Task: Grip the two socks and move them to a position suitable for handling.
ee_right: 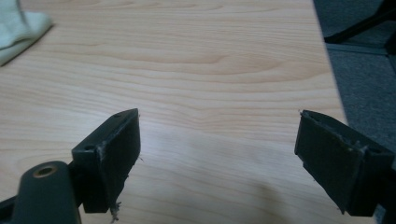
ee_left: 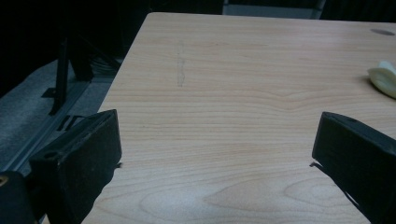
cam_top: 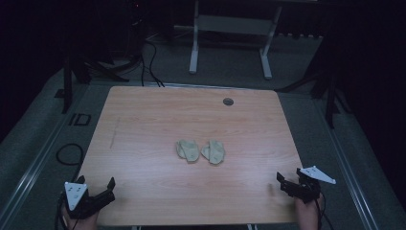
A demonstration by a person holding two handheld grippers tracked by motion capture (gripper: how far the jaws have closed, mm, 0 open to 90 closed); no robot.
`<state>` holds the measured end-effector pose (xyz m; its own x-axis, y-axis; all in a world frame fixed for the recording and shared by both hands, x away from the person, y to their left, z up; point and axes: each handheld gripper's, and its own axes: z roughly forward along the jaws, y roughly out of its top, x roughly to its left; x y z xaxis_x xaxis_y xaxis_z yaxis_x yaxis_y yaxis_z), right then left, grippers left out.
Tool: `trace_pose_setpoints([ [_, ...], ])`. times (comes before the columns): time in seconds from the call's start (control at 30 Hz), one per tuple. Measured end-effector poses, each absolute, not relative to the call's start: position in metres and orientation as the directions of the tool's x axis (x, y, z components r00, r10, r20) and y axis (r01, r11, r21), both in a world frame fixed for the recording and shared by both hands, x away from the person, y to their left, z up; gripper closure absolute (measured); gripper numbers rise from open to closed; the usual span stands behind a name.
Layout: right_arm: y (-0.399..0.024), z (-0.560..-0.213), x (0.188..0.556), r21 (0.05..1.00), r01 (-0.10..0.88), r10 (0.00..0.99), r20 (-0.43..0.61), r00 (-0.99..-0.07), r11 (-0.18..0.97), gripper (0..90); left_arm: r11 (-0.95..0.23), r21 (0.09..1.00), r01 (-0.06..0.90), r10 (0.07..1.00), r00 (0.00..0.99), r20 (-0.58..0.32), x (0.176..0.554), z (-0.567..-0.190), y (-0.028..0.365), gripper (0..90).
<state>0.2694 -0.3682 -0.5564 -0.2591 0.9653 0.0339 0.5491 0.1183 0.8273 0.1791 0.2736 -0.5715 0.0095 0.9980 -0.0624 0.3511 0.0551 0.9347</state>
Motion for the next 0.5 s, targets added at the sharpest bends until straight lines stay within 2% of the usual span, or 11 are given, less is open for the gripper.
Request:
trace_pose_setpoints([
  [0.1, -0.360, -0.552, 0.271, 0.819, 0.557, 0.953, 0.042, -0.301, 0.140, 14.2, 0.034, 0.934, 0.355, 0.999, 0.025, -0.046, 0.180, -0.572, 0.270, 1.5],
  [0.27, -0.346, -0.547, 0.277, 0.802, 0.565, 0.931, 0.031, -0.363, 0.194, 14.1, 0.046, 0.940, 0.339, 0.994, 0.074, -0.076, 0.180, -0.570, 0.265, 1.5],
  [0.5, -0.330, -0.542, 0.286, 0.783, 0.581, 0.910, 0.048, -0.412, 0.222, 13.8, 0.024, 0.920, 0.391, 0.989, 0.125, -0.079, 0.182, -0.566, 0.255, 1.5],
])
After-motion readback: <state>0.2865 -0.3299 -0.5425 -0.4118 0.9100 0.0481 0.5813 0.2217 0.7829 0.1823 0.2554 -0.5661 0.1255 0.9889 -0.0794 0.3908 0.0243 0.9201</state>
